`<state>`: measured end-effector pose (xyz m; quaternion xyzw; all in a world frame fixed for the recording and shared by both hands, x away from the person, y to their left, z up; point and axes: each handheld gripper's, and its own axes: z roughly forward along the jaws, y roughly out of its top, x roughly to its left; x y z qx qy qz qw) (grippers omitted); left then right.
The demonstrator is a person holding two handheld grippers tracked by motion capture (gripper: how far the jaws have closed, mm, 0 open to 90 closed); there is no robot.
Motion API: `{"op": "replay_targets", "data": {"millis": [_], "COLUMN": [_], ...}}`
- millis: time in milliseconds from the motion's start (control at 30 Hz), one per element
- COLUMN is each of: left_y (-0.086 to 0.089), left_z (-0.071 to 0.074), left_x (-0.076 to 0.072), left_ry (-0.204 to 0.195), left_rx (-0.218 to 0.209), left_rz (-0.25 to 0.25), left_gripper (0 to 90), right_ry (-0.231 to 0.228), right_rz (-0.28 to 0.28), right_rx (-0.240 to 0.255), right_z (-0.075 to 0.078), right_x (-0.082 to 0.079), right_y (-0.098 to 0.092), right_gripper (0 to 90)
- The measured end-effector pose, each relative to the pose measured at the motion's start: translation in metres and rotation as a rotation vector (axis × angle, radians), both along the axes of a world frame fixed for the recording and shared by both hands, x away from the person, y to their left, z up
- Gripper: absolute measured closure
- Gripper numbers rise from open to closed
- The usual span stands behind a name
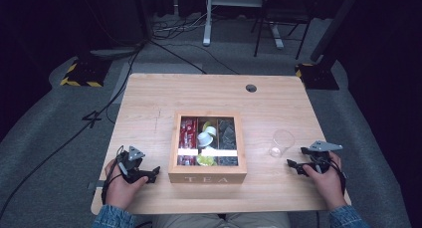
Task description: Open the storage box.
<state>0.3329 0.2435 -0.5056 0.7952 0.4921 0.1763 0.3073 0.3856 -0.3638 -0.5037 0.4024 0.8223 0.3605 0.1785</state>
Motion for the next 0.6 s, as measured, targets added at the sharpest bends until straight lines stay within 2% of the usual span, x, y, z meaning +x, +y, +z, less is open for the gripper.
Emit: {"op": "replay_targets", "data": {"millis": [200, 233, 267, 300, 333, 367, 467, 600], "left_y": [0.002, 0.003, 0.005, 0.006, 0.008, 0.009, 0.011, 0.010], "left_z": [0.001, 0.002, 0.003, 0.004, 0.006, 0.006, 0.010, 0.019], "left_x": [0.000, 0.000, 0.000, 0.000, 0.000, 0.000, 0.000, -0.002], "left_ry": [0.000, 0.002, 0.003, 0.005, 0.004, 0.012, 0.025, 0.010], "left_rx": [-0.008, -0.008, -0.006, -0.009, -0.001, -0.012, -0.025, -0.031], "left_rz": [-0.010, -0.011, -0.009, -0.002, -0.002, 0.001, 0.014, -0.002], "left_gripper": [1.6, 3.0, 9.2, 9.2, 13.1, 18.5, 18.4, 21.8], "right_ry": [0.000, 0.000, 0.000, 0.000, 0.000, 0.000, 0.000, 0.000], "right_rz": [0.000, 0.000, 0.000, 0.000, 0.001, 0.001, 0.001, 0.001], "right_rx": [0.001, 0.001, 0.002, 0.002, 0.002, 0.002, 0.002, 0.002], "right_z": [0.000, 0.000, 0.000, 0.000, 0.000, 0.000, 0.000, 0.000], "right_x": [0.000, 0.000, 0.000, 0.000, 0.000, 0.000, 0.000, 0.000], "right_y": [0.000, 0.000, 0.000, 0.000, 0.000, 0.000, 0.000, 0.000], "right_gripper": [15.5, 15.5, 15.5, 15.5, 15.6, 15.5, 15.5, 15.5]}}
